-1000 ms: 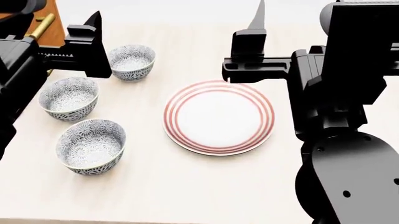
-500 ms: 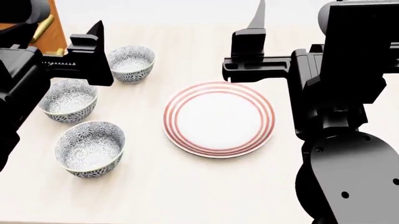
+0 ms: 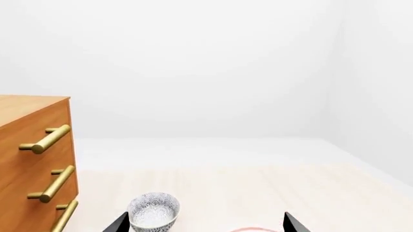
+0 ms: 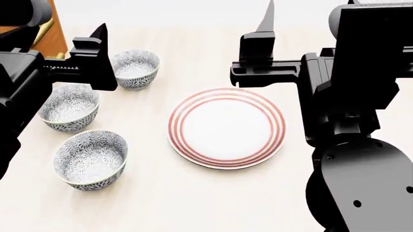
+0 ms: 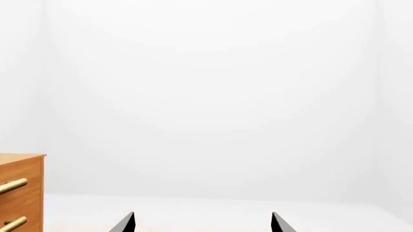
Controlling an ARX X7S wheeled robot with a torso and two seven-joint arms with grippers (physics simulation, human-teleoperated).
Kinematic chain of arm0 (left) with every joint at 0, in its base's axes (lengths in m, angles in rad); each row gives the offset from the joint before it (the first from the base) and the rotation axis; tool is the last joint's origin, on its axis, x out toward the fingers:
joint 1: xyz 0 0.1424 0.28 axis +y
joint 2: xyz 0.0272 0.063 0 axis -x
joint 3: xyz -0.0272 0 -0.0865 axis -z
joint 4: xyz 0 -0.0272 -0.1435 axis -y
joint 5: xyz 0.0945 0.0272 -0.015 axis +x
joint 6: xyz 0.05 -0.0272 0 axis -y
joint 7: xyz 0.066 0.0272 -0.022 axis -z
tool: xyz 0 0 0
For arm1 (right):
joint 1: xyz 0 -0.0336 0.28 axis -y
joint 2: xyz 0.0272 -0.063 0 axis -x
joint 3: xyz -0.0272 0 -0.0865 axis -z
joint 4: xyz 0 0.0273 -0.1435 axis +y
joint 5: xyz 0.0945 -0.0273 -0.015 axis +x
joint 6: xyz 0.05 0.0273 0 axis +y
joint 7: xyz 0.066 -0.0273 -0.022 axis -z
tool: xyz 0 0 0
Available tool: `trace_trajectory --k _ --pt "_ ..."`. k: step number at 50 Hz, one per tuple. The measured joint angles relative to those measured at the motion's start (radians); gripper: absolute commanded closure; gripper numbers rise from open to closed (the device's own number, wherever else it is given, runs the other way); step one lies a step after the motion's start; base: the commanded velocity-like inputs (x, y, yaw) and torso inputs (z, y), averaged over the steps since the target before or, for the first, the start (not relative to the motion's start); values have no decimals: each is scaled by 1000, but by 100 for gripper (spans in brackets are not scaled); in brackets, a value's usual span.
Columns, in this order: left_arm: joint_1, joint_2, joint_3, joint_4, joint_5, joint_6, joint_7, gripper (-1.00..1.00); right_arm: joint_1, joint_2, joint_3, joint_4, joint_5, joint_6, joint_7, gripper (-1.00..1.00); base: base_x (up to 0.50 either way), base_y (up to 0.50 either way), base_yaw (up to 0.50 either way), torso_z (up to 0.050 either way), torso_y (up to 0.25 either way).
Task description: Put the bowl at the front on the plate.
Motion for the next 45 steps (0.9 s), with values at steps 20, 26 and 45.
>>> trace_trajectory --k 20,26,45 --pt "4 -8 3 -3 -21 8 -16 -100 -2 5 -3 6 8 -6 5 -100 59 0 0 0 0" --pt "5 -11 3 -4 -27 10 -21 -100 -2 7 -5 6 10 -6 7 -100 62 0 0 0 0" --pt "8 -19 7 -9 -44 19 -36 -100 1 11 -8 9 18 -8 13 -100 59 0 0 0 0"
